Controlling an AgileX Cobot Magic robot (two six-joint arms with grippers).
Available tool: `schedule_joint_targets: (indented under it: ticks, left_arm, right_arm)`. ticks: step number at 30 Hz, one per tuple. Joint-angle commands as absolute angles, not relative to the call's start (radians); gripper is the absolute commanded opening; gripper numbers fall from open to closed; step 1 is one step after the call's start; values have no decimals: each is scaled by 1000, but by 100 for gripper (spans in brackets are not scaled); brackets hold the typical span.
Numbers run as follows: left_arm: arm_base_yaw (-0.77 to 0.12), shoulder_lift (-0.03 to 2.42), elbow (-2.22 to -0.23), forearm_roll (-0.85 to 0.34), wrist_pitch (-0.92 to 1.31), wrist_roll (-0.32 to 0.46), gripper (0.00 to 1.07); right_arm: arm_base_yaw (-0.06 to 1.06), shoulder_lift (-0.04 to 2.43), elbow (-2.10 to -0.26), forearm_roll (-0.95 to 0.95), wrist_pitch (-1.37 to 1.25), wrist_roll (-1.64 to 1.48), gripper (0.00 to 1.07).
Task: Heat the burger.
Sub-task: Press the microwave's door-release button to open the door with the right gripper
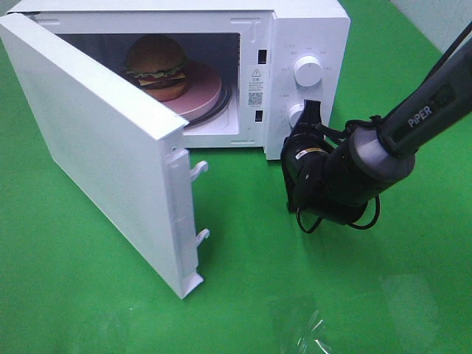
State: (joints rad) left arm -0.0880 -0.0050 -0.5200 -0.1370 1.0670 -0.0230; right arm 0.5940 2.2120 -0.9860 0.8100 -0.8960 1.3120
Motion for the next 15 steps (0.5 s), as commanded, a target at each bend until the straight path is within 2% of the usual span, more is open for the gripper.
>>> schedule_joint_targets:
  ticks: [1, 15]
  left_arm:
    - [-86, -11, -515, -139, 1065, -22, 91]
    - [-86, -11, -515, -139, 1065, -22, 91]
  right_arm:
    - [548, 2196, -1071, 728, -1102, 1298, 0]
    - [558, 2164, -993, 726, -999, 1304, 1]
